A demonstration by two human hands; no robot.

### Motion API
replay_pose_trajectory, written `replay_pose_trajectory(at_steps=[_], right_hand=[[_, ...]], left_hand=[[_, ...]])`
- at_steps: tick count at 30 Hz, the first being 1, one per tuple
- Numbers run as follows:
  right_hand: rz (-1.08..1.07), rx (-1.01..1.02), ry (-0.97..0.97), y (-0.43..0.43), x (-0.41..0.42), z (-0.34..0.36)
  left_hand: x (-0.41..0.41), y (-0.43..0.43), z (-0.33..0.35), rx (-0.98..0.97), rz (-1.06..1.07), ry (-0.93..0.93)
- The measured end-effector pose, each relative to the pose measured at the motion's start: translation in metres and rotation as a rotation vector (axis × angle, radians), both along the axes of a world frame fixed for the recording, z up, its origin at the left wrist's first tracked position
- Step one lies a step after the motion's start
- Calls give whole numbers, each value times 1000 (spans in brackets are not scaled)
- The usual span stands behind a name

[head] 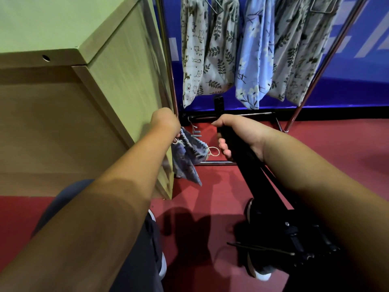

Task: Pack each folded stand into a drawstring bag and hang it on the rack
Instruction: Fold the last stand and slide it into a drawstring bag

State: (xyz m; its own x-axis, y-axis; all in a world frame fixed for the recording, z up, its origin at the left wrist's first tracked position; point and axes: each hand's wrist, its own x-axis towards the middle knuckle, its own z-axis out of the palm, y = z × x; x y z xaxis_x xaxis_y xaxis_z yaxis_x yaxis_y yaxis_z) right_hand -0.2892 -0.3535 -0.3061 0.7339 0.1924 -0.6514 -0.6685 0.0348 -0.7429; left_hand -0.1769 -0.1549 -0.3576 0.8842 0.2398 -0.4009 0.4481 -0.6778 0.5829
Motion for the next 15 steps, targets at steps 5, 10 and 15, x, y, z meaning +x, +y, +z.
replay_pose_trajectory(at_steps=[5, 10, 15], right_hand=[[35, 4, 14, 0, -1, -2], [57, -2, 21, 2, -4, -6], [54, -18, 55, 4, -6, -8]], left_hand=[[-4, -8, 15, 7, 4, 63], [2, -4, 8, -65, -1, -4], [1, -3, 6, 158, -29, -179]])
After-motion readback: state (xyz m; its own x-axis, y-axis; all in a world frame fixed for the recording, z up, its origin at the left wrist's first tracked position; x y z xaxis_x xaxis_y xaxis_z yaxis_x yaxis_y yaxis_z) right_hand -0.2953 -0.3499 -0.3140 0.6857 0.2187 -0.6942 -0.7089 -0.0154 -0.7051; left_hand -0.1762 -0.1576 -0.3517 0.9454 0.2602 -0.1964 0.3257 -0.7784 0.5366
